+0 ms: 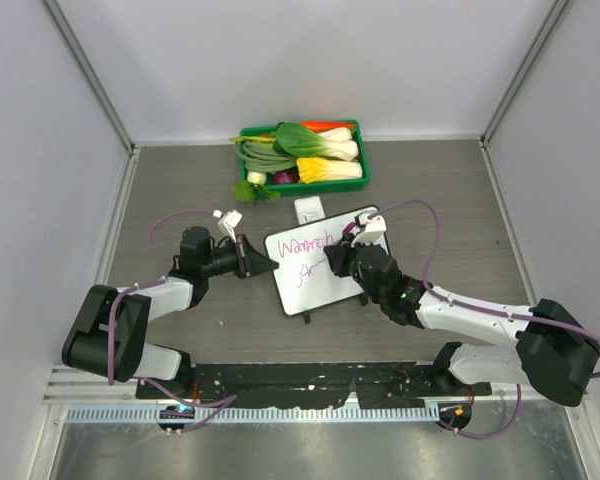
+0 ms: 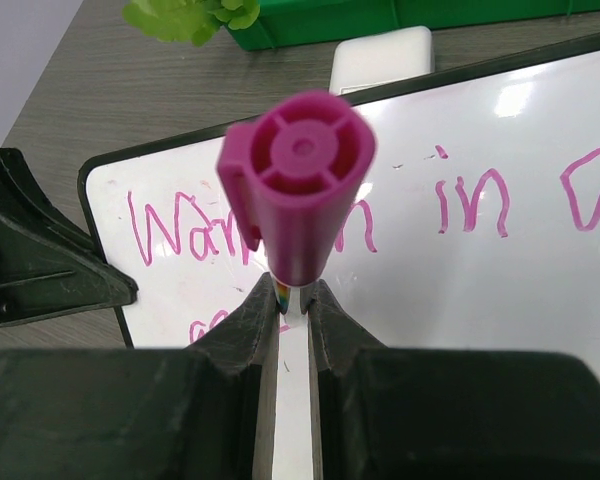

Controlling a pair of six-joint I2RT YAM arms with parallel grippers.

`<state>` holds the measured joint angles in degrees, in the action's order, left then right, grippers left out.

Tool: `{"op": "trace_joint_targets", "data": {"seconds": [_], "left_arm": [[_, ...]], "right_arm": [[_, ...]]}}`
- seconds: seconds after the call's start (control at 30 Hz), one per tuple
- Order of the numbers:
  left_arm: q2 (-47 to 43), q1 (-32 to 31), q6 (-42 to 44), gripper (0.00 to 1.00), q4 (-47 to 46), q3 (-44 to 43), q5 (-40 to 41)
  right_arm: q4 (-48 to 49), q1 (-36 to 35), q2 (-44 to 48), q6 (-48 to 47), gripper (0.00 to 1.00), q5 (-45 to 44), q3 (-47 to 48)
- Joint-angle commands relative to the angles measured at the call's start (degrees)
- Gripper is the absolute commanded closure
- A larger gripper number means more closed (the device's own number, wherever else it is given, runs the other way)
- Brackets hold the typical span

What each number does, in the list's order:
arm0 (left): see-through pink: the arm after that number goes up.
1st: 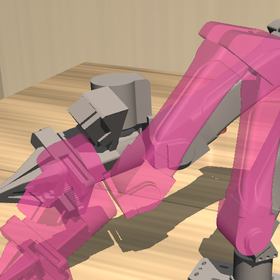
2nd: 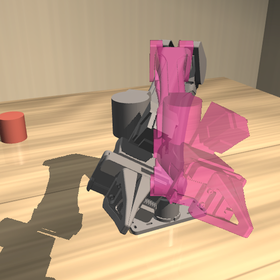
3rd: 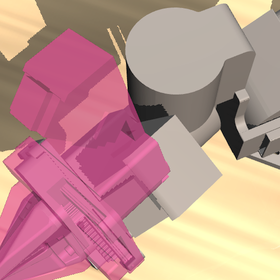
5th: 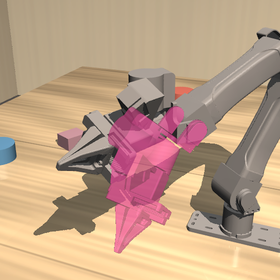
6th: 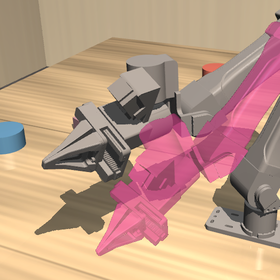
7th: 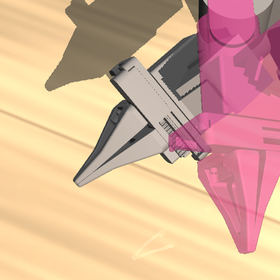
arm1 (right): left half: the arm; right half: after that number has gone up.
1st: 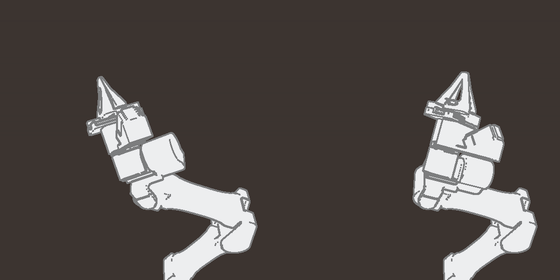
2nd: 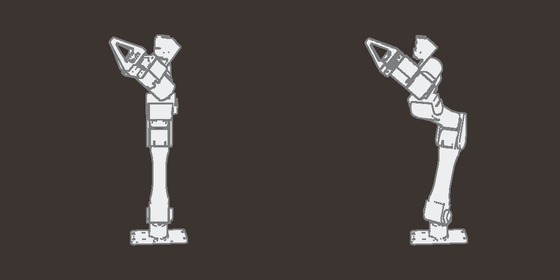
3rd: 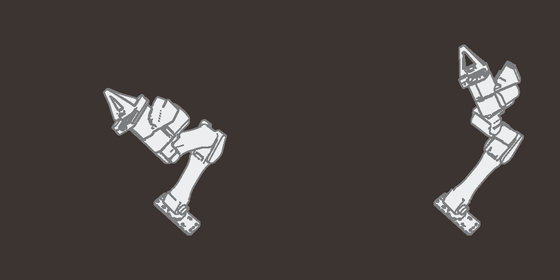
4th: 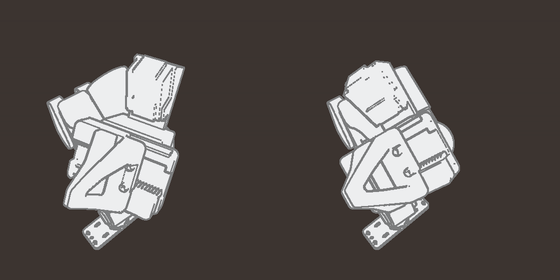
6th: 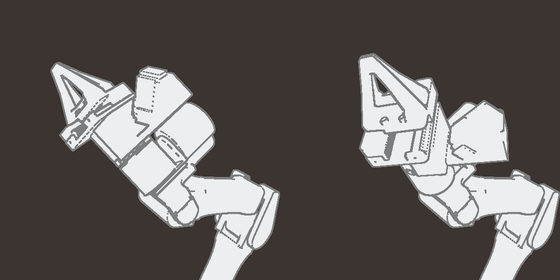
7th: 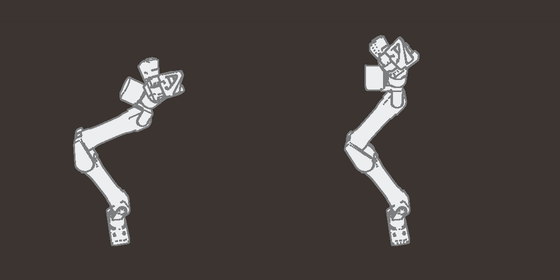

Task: Write a sentence on the whiteboard
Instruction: Write on the whiteboard at the whiteboard stand.

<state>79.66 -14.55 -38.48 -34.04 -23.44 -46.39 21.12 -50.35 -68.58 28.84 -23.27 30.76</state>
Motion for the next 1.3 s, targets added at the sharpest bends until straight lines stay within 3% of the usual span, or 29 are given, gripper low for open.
{"op": "trace_joint_targets", "data": {"seconds": [0.0, 0.37, 1.27], "left_arm": [[0.85, 0.22, 4.73, 1.0, 2.31, 0.15, 5.7], [1.03, 0.31, 4.82, 1.0, 2.31, 0.06, 5.7], [0.94, 0.22, 4.82, 1.0, 2.31, 0.15, 5.7]], "right_arm": [[1.73, 0.43, 2.83, -0.54, 0.99, 0.14, 1.14], [6.21, 0.43, 1.08, -0.63, 0.99, 2.52, 2.11], [3.22, 0.34, -1.03, 1.74, 0.99, 3.58, -3.43]]}}
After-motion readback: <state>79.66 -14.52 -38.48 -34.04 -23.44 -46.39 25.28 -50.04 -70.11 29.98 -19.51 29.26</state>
